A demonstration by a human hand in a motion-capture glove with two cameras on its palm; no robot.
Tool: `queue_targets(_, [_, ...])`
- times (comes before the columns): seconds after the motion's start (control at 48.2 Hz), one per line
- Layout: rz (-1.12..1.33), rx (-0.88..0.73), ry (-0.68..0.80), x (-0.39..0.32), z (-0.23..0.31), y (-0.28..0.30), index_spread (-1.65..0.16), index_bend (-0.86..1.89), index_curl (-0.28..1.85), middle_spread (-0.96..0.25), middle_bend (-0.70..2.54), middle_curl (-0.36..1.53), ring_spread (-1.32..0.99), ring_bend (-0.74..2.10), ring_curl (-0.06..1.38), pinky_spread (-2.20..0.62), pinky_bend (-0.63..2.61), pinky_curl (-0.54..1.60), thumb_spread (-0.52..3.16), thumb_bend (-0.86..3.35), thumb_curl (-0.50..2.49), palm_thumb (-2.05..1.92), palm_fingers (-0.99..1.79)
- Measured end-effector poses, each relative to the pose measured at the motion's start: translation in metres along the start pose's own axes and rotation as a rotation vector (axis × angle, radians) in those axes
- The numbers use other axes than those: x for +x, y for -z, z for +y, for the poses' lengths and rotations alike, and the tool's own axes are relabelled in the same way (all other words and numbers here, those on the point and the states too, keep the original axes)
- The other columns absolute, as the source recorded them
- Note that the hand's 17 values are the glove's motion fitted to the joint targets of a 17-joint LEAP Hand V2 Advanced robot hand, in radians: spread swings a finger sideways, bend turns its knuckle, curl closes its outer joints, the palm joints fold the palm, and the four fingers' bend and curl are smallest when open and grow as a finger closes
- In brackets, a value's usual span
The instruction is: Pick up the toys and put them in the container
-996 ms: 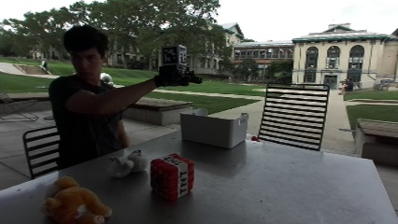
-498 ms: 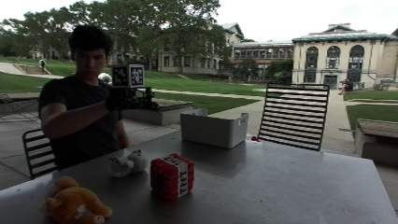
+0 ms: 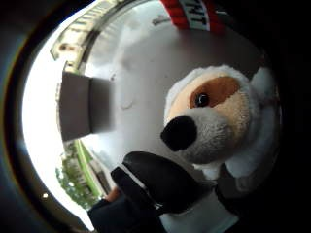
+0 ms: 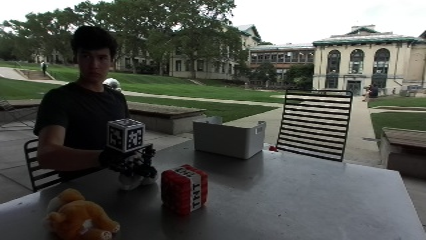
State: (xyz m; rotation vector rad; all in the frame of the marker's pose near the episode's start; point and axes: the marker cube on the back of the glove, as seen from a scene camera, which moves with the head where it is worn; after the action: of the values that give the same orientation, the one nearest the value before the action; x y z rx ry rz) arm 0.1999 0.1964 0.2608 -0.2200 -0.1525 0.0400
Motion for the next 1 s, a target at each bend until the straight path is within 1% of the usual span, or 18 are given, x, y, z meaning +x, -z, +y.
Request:
queue_targets(0.145, [-0.065, -0.053, -0.040, 0.000, 0.002, -0.017, -0.18, 0.29, 0.42, -0.07, 0.35, 0.42, -0.24, 0.18, 0.20, -0.09, 0.41, 0.33, 1.00, -0.03, 0.15, -0.03, 0.17])
queue_targets(0.166, [-0.071, -0.065, -0.043, 0.001, 0.002, -0.019, -0.18, 0.25, 0.41, -0.07, 0.32, 0.41, -0.24, 0.18, 0.20, -0.09, 0.43, 0.34, 1.00, -0.05, 0.15, -0.05, 0.11])
queue_targets(0.187, [-0.079, -0.076, -0.046, 0.002, 0.002, -0.022, -0.19, 0.38, 0.46, -0.08, 0.38, 0.43, -0.25, 0.18, 0.21, -0.08, 0.38, 0.32, 1.03, -0.02, 0.16, -0.01, 0.25])
queue_targets(0.208, [-0.091, -0.084, -0.049, 0.003, 0.003, -0.024, -0.19, 0.38, 0.45, -0.08, 0.38, 0.43, -0.26, 0.17, 0.19, -0.07, 0.36, 0.31, 1.04, -0.02, 0.17, -0.01, 0.25])
queue_targets(0.228, [-0.107, -0.089, -0.051, 0.004, 0.003, -0.026, -0.20, 0.49, 0.48, -0.09, 0.37, 0.43, -0.26, 0.14, 0.18, -0.06, 0.36, 0.31, 1.06, -0.01, 0.17, 0.01, 0.32])
queue_targets(0.291, [-0.155, -0.098, -0.047, 0.005, 0.003, -0.030, -0.21, 0.64, 0.51, -0.10, 0.25, 0.40, -0.25, 0.15, 0.17, -0.04, 0.51, 0.34, 1.17, 0.07, 0.20, 0.13, 0.49])
queue_targets(0.457, [-0.213, -0.121, 0.012, -0.001, 0.010, -0.030, -0.18, 0.72, 0.60, -0.09, 0.15, 0.37, -0.21, 0.24, 0.20, -0.14, 0.77, 0.41, 1.33, 0.26, 0.30, 0.46, 0.65])
queue_targets(0.519, [-0.195, -0.127, 0.016, -0.006, 0.013, -0.026, -0.17, 0.65, 0.61, -0.08, 0.17, 0.38, -0.20, 0.34, 0.23, -0.19, 0.82, 0.42, 1.36, 0.32, 0.34, 0.56, 0.72])
queue_targets(0.56, [-0.173, -0.131, 0.017, -0.009, 0.015, -0.022, -0.17, 0.60, 0.61, -0.08, 0.19, 0.39, -0.21, 0.47, 0.27, -0.22, 0.81, 0.42, 1.34, 0.37, 0.38, 0.66, 0.81])
queue_targets(0.664, [-0.103, -0.128, -0.008, -0.009, 0.015, -0.015, -0.17, 0.55, 0.63, -0.09, 0.20, 0.40, -0.25, 0.66, 0.33, -0.30, 0.78, 0.41, 1.32, 0.47, 0.47, 0.84, 0.97])
queue_targets(0.747, [-0.029, -0.088, -0.047, -0.007, 0.013, -0.009, -0.18, 0.49, 0.65, -0.10, 0.24, 0.42, -0.28, 0.76, 0.36, -0.36, 0.77, 0.40, 1.34, 0.54, 0.52, 0.93, 1.08])
queue_targets(0.789, [-0.008, -0.066, -0.065, -0.003, 0.010, -0.005, -0.19, 0.42, 0.66, -0.13, 0.30, 0.44, -0.32, 0.88, 0.40, -0.40, 0.75, 0.39, 1.40, 0.61, 0.55, 0.99, 1.21])
queue_targets(0.809, [-0.006, -0.059, -0.072, -0.002, 0.008, -0.004, -0.20, 0.41, 0.67, -0.14, 0.32, 0.45, -0.33, 0.90, 0.41, -0.42, 0.76, 0.39, 1.42, 0.63, 0.56, 1.01, 1.22])
queue_targets(0.83, [-0.010, -0.055, -0.076, -0.001, 0.007, -0.003, -0.20, 0.43, 0.69, -0.12, 0.29, 0.44, -0.32, 0.87, 0.40, -0.41, 0.77, 0.40, 1.41, 0.63, 0.57, 1.01, 1.13])
queue_targets(0.851, [-0.018, -0.053, -0.081, 0.001, 0.005, -0.002, -0.21, 0.38, 0.68, -0.15, 0.35, 0.46, -0.34, 0.94, 0.42, -0.44, 0.76, 0.39, 1.43, 0.66, 0.58, 1.03, 1.23])
queue_targets(0.913, [-0.031, -0.056, -0.094, 0.002, 0.001, 0.000, -0.22, 0.24, 0.69, -0.19, 0.56, 0.52, -0.36, 0.99, 0.43, -0.47, 0.73, 0.38, 1.38, 0.64, 0.61, 1.02, 1.28])
queue_targets(0.934, [-0.030, -0.060, -0.099, 0.002, 0.000, 0.000, -0.22, 0.18, 0.68, -0.20, 0.66, 0.55, -0.36, 0.97, 0.43, -0.48, 0.72, 0.38, 1.38, 0.63, 0.62, 1.02, 1.29])
queue_targets(0.996, [-0.042, -0.085, -0.101, -0.001, -0.002, 0.008, -0.23, 0.10, 0.68, -0.20, 0.76, 0.57, -0.36, 0.98, 0.43, -0.50, 0.74, 0.38, 1.37, 0.64, 0.65, 1.02, 1.25])
